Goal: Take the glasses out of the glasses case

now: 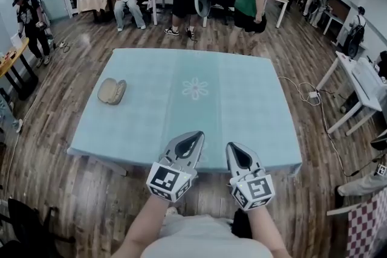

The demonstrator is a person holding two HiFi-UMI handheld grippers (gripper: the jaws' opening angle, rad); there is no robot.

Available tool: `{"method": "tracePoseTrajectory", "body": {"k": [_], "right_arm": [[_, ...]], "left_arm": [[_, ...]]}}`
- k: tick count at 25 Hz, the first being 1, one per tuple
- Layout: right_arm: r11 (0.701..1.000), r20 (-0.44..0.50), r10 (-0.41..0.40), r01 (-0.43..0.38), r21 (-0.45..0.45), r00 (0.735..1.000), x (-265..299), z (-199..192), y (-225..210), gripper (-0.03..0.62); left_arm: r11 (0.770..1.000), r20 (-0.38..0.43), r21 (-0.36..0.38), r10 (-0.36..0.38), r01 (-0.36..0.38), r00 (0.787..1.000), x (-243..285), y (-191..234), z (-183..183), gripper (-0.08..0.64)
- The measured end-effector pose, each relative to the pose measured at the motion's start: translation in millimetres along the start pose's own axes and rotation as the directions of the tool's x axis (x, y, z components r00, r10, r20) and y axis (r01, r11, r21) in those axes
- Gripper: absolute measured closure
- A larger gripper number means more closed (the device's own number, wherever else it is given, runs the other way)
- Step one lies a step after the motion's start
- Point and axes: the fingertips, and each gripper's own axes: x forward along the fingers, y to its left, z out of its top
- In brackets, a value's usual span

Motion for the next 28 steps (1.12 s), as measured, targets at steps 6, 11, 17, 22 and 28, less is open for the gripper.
{"method": "tracePoseTrajectory", "body": {"k": [6, 11, 17, 22, 28], "right_arm": [[1.000, -0.004, -0.014, 0.014, 0.002, 1.000, 19.1, -1.6, 28.0, 0.584], [1.000, -0.008, -0.018, 0.018, -0.002, 1.000, 32.1, -3.6, 47.1, 0.584], [1.000, -0.022, -0.010, 0.010, 0.002, 1.000, 44.0, -6.4, 63.6, 0.584], [1.000, -0.015, 0.002, -0.002, 0.005, 1.000, 55.7, -0.3, 78.3, 0.584], [0.999, -0.022, 0.035, -0.035, 0.003, 0.999, 69.9, -3.3, 99.6, 0.584]], "left_arm": [[1.000, -0.020, -0.013, 0.006, -0.006, 1.000, -23.8, 35.6, -4.8, 0.552], [1.000, -0.019, -0.023, 0.011, -0.011, 1.000, -38.5, 55.6, -7.4, 0.552], [1.000, -0.022, -0.025, 0.011, -0.012, 1.000, -52.0, 69.1, -6.6, 0.552], [1.000, -0.025, -0.021, 0.014, -0.015, 1.000, -63.2, 79.4, -2.9, 0.552], [1.000, -0.035, -0.015, 0.019, -0.020, 0.999, -78.1, 90.9, -4.7, 0.552]]}}
